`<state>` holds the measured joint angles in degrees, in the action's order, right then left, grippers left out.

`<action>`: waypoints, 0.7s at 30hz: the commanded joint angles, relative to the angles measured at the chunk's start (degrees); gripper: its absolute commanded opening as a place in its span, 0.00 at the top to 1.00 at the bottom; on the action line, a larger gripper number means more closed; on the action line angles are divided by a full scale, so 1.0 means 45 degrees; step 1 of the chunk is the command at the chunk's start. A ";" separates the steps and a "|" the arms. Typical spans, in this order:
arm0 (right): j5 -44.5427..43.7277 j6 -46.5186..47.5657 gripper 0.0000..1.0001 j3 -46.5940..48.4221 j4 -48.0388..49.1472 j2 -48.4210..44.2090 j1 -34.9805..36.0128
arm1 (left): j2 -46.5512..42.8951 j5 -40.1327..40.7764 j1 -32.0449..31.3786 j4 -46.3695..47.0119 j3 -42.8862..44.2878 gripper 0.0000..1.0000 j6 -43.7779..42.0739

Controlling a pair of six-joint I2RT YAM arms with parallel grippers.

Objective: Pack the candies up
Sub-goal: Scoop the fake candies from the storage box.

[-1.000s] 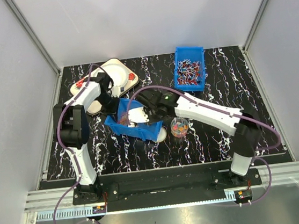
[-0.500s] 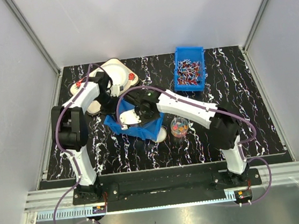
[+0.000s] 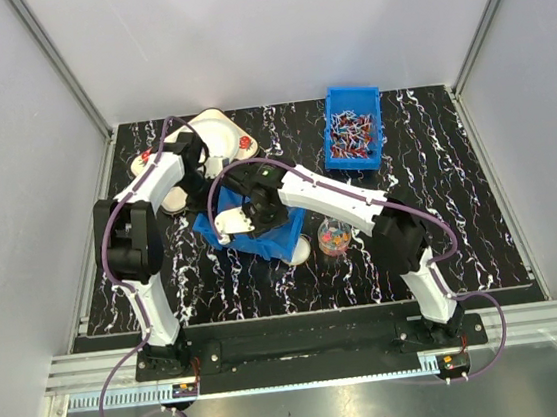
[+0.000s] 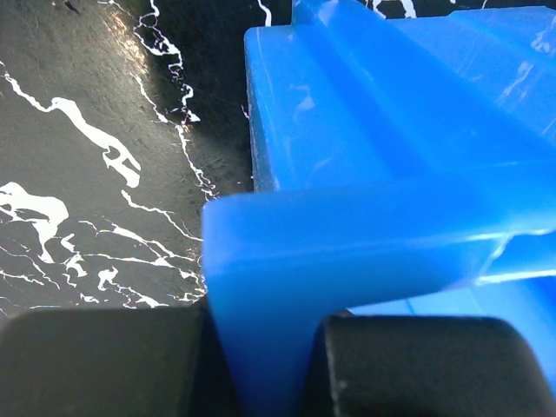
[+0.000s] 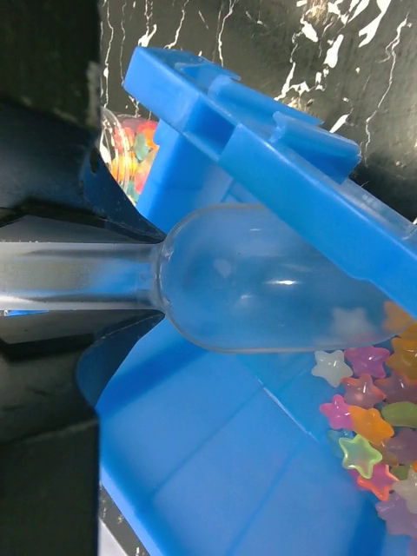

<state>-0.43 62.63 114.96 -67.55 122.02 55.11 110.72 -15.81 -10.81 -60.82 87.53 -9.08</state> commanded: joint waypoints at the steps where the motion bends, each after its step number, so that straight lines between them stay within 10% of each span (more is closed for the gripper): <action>1: 0.1090 0.0008 1.00 0.0451 0.0087 0.0209 0.0038 | -0.1010 -0.1037 -0.0078 -0.0001 0.0023 1.00 0.0026; 21: 0.3668 -0.2354 1.00 -0.1931 0.4070 -0.0278 -0.0196 | -0.1205 -0.1193 -0.0137 0.0077 -0.0075 1.00 -0.0033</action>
<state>8.60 55.88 108.79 -55.42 122.65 54.08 109.86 -13.96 -11.14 -61.87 85.65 -11.14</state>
